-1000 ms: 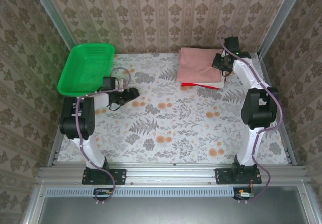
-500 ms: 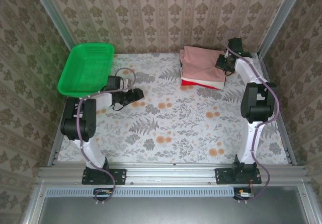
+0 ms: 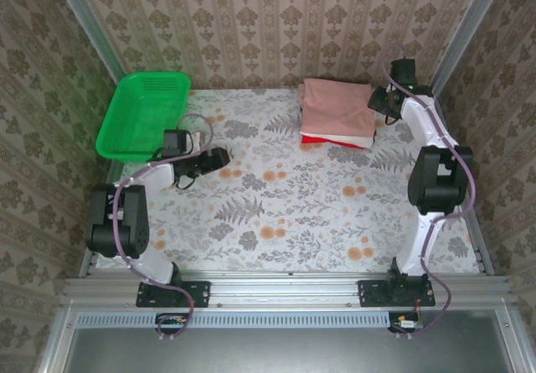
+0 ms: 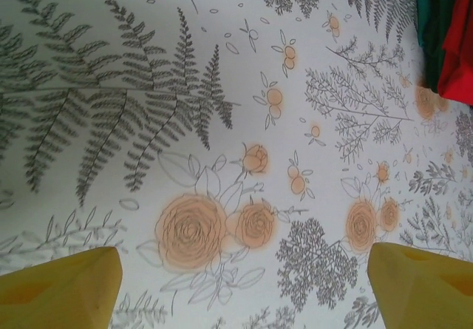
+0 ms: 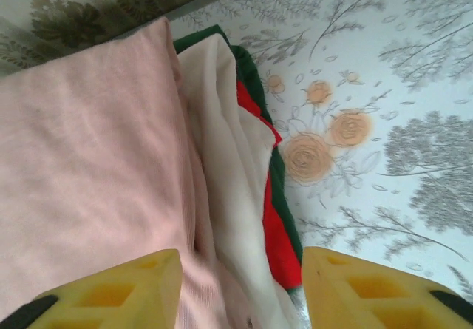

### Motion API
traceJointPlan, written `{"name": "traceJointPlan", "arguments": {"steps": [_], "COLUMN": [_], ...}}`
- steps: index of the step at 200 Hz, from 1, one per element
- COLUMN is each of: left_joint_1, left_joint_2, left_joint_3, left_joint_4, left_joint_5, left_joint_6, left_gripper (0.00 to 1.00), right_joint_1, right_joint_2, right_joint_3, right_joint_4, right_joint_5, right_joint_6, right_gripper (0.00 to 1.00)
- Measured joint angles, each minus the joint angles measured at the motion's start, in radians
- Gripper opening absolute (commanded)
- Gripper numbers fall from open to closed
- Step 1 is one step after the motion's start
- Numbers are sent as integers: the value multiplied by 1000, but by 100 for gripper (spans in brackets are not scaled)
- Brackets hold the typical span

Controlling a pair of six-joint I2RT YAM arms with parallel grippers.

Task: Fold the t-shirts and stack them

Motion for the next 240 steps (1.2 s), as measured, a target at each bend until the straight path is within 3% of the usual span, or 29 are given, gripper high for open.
{"name": "traceJointPlan", "arguments": {"steps": [24,47,77,117,135,156,240], "left_joint_1": [8,15,24,43,51,57,58], "left_joint_2": [-91,-203,-379,-559,-585,-587,-587], "left_joint_3": [-50,-92,-126,-166,-182,-188,-188], "left_joint_4": [-18,-47,-110,-180,-200,-229,-239], "left_joint_5": [-23,-58,-131,-233,-259,-277,-291], "left_joint_6": [13,16,31,58,68,76,83], "left_gripper": [100,100,100,100,100,100,100], "right_joint_1": [54,161,265,264,267,299,472], "right_joint_2": [-173,-236,-83,134,185,189,11], "right_joint_3": [-163,-239,-122,29,95,137,105], "right_joint_4": [76,153,166,98,46,3,-42], "right_joint_5": [41,58,87,114,141,196,371], "right_joint_6": [4,-12,-34,-34,-50,-60,-110], "right_gripper": [69,68,68,70,80,100,100]}}
